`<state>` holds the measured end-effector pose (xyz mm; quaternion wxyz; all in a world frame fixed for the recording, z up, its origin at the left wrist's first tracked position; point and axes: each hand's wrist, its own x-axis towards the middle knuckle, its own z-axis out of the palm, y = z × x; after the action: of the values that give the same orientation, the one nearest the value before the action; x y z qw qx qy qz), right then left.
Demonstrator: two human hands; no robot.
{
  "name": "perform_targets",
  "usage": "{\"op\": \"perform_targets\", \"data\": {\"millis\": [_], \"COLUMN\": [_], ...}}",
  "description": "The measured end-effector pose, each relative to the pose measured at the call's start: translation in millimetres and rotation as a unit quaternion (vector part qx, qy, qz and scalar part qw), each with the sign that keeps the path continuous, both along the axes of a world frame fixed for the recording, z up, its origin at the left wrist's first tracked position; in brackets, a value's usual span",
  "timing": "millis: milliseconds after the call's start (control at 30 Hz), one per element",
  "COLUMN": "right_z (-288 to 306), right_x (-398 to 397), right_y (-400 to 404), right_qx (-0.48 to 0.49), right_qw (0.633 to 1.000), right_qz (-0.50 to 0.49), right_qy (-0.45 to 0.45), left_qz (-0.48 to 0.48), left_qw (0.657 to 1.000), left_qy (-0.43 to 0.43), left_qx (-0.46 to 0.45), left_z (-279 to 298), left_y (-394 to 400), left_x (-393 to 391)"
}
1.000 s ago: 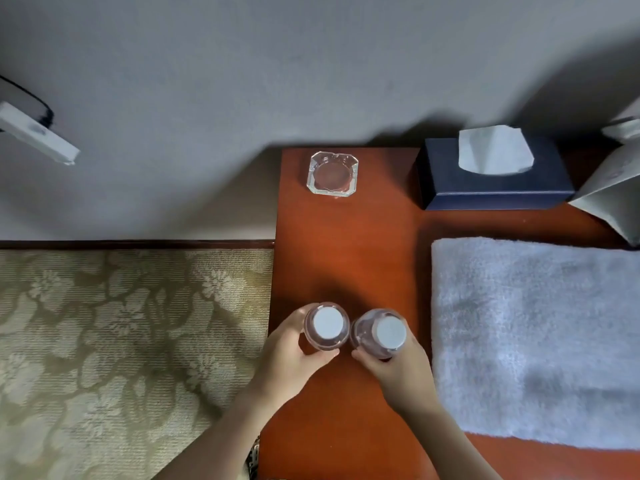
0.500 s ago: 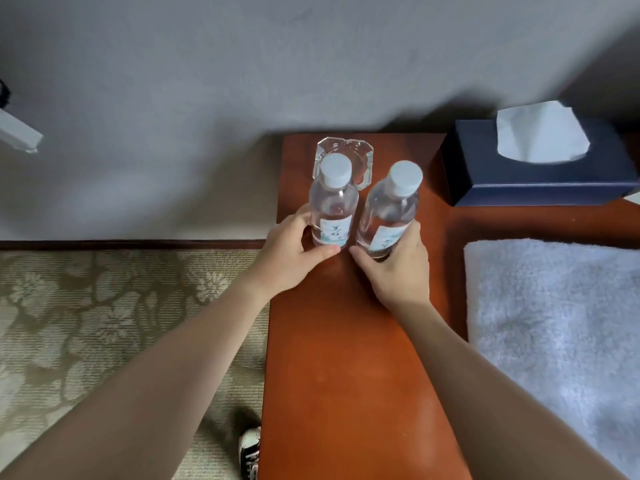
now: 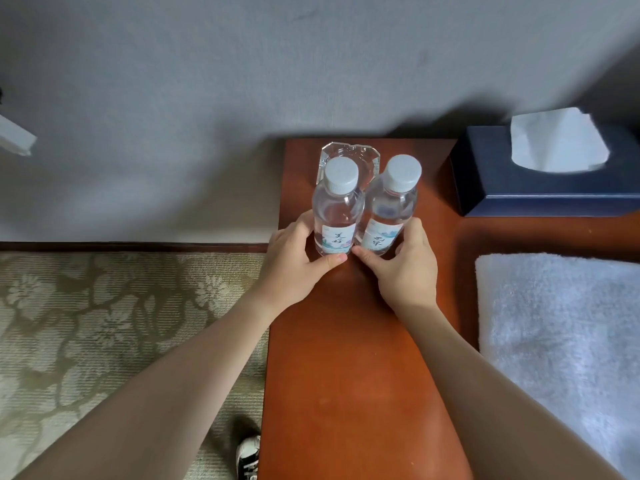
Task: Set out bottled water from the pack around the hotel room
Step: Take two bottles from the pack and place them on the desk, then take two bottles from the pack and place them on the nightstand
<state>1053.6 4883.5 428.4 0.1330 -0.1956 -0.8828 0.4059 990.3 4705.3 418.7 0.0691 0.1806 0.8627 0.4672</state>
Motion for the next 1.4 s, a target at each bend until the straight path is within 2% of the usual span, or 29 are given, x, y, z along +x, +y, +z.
{"op": "perform_targets", "data": {"millis": [300,700,867,933,1033,1133,1267,1400], "right_z": [-1,3,4,14,42,92,180,267], "right_x": [0,1,4,16,41,58,55,53], "right_y": [3,1,3,2,-2,-15,-64,-157], "right_qx": [0.004,-0.001,-0.011,-0.072,-0.125,-0.136,-0.160,-0.184], "right_qw": [1.000,1.000,0.997,0.994,0.992,0.989,0.980,0.948], "right_qz": [0.020,0.019,0.044,0.034,-0.015,-0.027,0.090,0.235], "right_qy": [0.011,0.003,-0.062,-0.078,-0.024,0.047,0.080,0.113], "left_qz": [0.030,0.022,0.023,0.036,0.121,0.172,0.180,0.249], "left_qw": [0.999,0.999,0.998,0.996,0.989,0.985,0.981,0.951], "left_qy": [0.016,0.009,-0.044,-0.075,-0.077,-0.022,0.066,0.182], "left_qx": [-0.030,-0.035,-0.025,0.012,0.028,0.018,0.011,-0.007], "left_z": [0,6,16,27,60,109,202,296], "left_y": [4,4,4,1,-18,-54,-115,-194], "left_x": [3,5,11,21,40,61,93,132]}}
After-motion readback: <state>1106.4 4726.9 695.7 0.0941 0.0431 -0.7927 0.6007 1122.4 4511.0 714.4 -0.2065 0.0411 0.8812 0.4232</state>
